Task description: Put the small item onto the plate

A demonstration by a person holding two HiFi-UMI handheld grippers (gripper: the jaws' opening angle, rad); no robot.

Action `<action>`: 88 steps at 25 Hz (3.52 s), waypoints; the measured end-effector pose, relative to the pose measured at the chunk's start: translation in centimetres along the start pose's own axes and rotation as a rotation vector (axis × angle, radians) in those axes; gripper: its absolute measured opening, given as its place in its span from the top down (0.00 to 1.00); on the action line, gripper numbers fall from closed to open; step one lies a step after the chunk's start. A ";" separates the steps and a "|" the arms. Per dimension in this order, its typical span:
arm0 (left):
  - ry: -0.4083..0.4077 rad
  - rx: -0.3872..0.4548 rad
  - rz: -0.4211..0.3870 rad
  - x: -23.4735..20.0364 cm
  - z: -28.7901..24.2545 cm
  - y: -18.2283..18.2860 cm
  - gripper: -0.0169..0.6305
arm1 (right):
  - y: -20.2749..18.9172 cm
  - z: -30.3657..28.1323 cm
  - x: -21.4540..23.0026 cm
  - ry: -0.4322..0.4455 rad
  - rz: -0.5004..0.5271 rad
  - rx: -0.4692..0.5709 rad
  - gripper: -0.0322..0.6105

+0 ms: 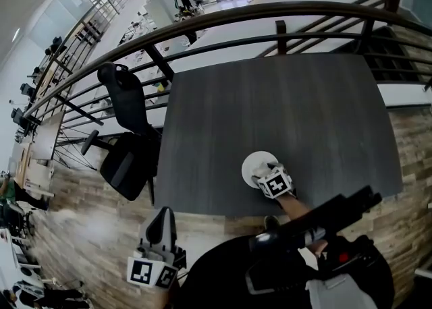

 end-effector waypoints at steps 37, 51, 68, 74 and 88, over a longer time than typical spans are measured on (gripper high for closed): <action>-0.059 0.027 0.025 -1.4 1.5 -0.4 0.97 | 4.1 2.6 -0.5 -0.144 0.043 0.166 0.36; -0.175 0.047 0.038 0.5 2.6 -0.3 0.97 | 11.7 13.1 -7.4 -0.069 0.051 0.515 0.54; -0.261 0.131 0.054 1.1 2.9 -0.1 0.97 | 12.9 23.9 -14.6 -0.101 0.102 0.696 0.87; -0.308 0.147 0.065 2.3 3.0 -0.4 0.97 | 12.7 27.8 -16.3 -0.159 0.101 0.775 0.95; -0.355 0.155 0.079 2.5 3.6 -0.3 0.97 | 11.6 30.3 -18.5 -0.167 0.078 0.801 0.95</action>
Point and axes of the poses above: the fingertips, and each gripper's own axes: z backward along the fingers, x to its right, y out of its top, the point moved 6 cm from there along z, backward along the fingers, and after that the axes turned 9 degrees about x, right-handed, at the moved point
